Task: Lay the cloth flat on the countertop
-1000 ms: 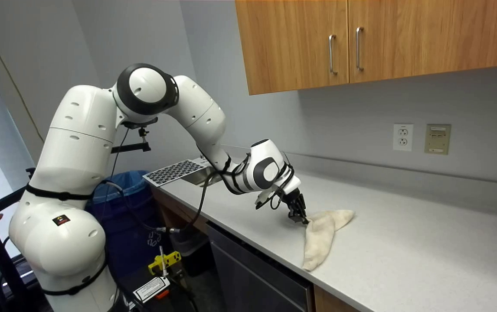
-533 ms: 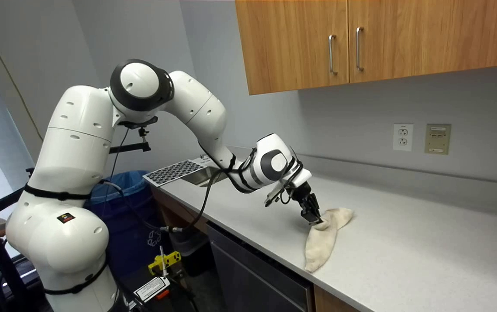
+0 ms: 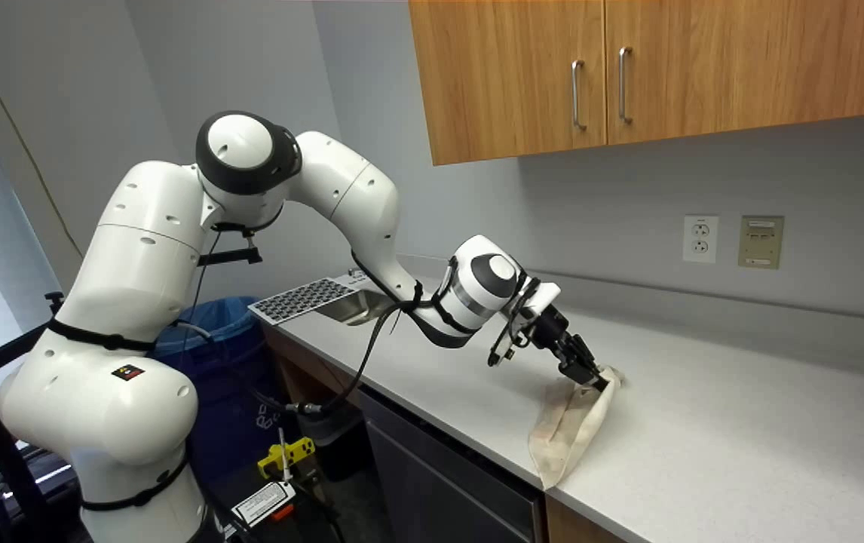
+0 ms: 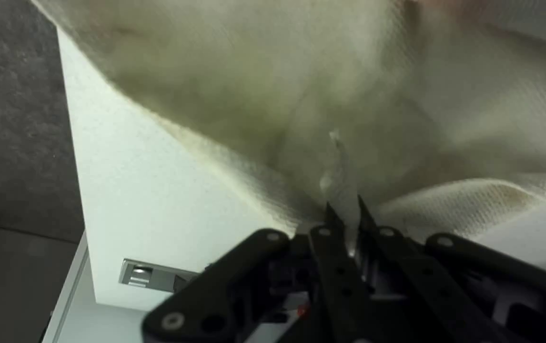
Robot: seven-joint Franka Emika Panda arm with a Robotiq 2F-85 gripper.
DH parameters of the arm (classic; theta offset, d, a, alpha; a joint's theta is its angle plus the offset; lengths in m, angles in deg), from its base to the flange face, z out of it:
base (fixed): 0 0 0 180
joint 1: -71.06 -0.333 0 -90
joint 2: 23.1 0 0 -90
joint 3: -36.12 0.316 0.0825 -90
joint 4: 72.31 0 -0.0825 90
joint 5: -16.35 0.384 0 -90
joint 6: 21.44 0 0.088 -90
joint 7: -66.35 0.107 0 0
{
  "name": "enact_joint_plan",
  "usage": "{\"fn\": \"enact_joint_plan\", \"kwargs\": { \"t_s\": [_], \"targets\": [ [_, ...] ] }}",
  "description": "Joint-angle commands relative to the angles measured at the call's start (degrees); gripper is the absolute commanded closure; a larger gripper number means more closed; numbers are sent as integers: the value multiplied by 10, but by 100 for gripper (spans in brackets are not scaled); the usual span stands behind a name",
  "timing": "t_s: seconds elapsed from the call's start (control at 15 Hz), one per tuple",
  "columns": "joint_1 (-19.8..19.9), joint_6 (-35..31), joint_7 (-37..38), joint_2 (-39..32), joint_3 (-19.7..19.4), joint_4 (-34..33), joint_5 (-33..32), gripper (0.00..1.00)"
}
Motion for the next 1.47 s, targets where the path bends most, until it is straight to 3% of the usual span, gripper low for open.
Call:
{"fn": "enact_joint_plan", "kwargs": {
  "t_s": [0.0, 0.07, 0.2, 0.47, 0.73, 1.07, 1.4],
  "targets": [
    [-31, 9, 74, -56, -51, -34, -59, 98],
    [-35, 11, 92, -71, -62, -39, -75, 69],
    [-39, 19, 124, -96, -77, -46, -103, 61],
    [-36, 56, 179, -123, -74, -61, -154, 31],
    [-15, 88, 205, -93, -32, -60, -192, 2],
    [41, 71, 176, -12, 54, -44, -181, 0],
    [161, 35, 101, 59, 207, -36, -161, 0]
  ]
}}
